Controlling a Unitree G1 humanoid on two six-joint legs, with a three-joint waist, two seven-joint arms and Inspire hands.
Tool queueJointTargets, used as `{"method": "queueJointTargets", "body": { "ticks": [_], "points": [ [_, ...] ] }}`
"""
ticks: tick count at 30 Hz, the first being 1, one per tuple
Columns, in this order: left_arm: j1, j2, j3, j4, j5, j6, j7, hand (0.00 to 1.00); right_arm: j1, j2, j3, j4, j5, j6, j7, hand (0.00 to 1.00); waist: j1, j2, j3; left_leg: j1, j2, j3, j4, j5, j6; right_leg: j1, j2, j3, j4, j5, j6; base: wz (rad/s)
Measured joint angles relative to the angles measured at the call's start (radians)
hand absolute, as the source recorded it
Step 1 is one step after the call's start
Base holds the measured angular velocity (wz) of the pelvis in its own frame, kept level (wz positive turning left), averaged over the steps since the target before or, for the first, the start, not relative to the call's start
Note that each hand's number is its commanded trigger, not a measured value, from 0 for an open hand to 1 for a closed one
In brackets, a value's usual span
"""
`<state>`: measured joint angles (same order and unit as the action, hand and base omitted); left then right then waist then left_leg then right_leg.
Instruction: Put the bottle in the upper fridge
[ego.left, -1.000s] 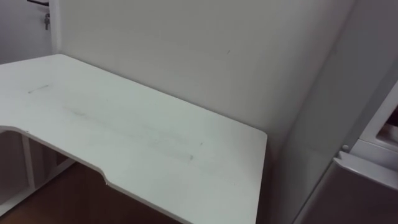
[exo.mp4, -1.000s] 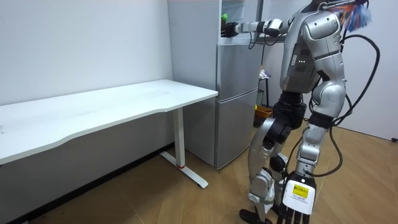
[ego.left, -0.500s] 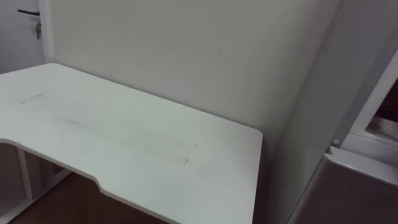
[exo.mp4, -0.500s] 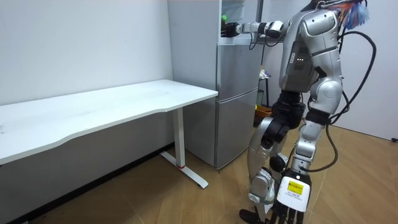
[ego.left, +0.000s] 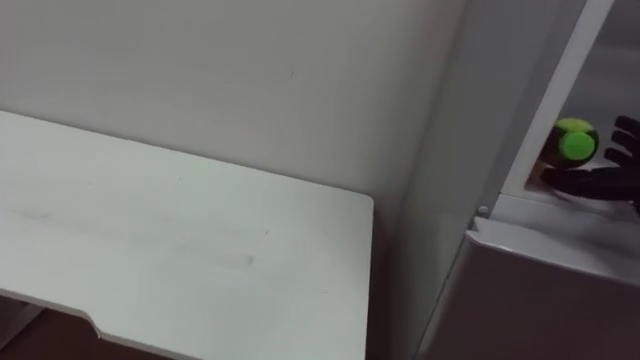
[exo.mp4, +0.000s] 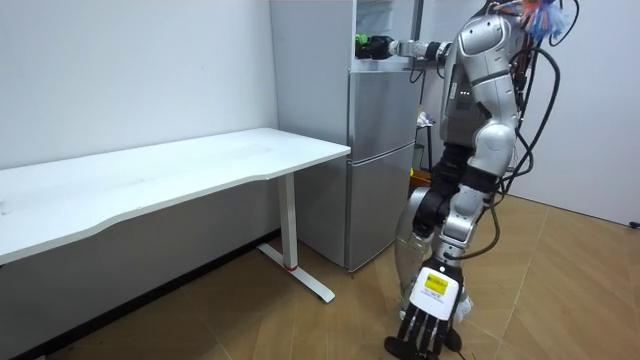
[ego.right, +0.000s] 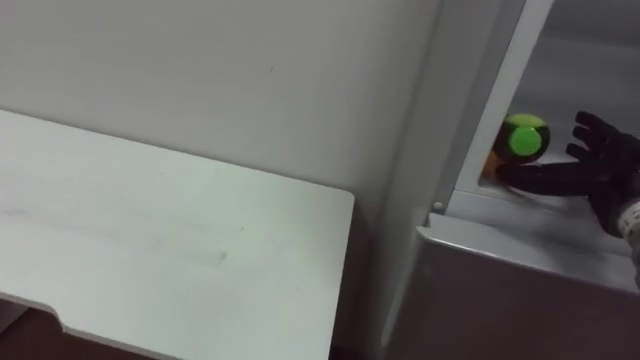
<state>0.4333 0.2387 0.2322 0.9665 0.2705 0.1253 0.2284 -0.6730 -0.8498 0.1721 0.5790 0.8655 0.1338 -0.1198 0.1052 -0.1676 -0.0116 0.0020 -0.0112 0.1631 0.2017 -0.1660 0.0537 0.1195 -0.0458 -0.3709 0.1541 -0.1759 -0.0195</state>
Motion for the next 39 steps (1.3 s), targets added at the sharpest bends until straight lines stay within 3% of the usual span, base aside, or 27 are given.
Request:
{"method": "queueJointTargets", "body": {
  "ticks": [6, 10, 20, 30, 35, 39],
  "points": [
    [0.0, -0.017, 0.001, 0.002, -0.005, 0.0, 0.008, 0.0, 0.086, 0.005, -0.054, -0.091, -0.06, -0.003, 0.003, 0.0, 0.004, 0.015, 0.0038, 0.011, 0.001, 0.007, 0.0, -0.005, 0.003, 0.008, -0.002, 0.013, 0.002, 0.001, 0.004, -0.05],
    [0.0, -0.022, 0.001, 0.003, -0.006, -0.001, 0.009, 0.0, 0.16, 0.024, -0.124, -0.142, -0.088, -0.006, 0.0, 0.0, 0.003, 0.015, 0.0026, 0.011, 0.0, 0.007, 0.002, -0.007, 0.006, 0.008, -0.003, 0.012, 0.004, 0.003, 0.006, 0.0],
    [0.002, -0.021, 0.001, 0.002, -0.006, 0.003, 0.009, 0.0, 0.249, 0.024, -0.159, -0.221, -0.087, -0.006, -0.021, 0.0, -0.014, 0.008, -0.0017, 0.009, -0.001, 0.007, 0.005, -0.009, 0.009, 0.002, -0.008, 0.013, 0.016, -0.001, 0.012, 0.0],
    [-0.005, -0.023, -0.001, -0.005, -0.005, -0.001, 0.009, 0.0, 0.409, 0.034, -0.207, -0.504, -0.142, -0.011, -0.047, 0.0, -0.028, 0.021, -0.0002, 0.025, 0.0, 0.032, 0.001, -0.01, 0.011, 0.001, -0.007, 0.045, 0.017, 0.0, 0.012, -0.09],
    [-0.016, -0.024, -0.003, -0.001, -0.006, -0.002, 0.009, 0.0, 0.425, 0.084, -0.207, -0.548, -0.236, -0.016, -0.05, 0.0, -0.045, 0.022, 0.0007, 0.031, 0.0, 0.034, 0.001, -0.011, 0.012, 0.001, -0.006, 0.052, 0.017, 0.0, 0.012, -0.01],
    [-0.023, -0.025, -0.004, 0.011, -0.005, -0.001, 0.017, 0.0, 0.441, 0.151, -0.243, -0.618, -0.271, -0.016, -0.05, 0.0, -0.053, 0.028, 0.0006, 0.024, 0.0, 0.04, 0.002, -0.012, 0.012, -0.013, -0.005, 0.068, 0.012, -0.001, 0.013, -0.06]
  ]
}}
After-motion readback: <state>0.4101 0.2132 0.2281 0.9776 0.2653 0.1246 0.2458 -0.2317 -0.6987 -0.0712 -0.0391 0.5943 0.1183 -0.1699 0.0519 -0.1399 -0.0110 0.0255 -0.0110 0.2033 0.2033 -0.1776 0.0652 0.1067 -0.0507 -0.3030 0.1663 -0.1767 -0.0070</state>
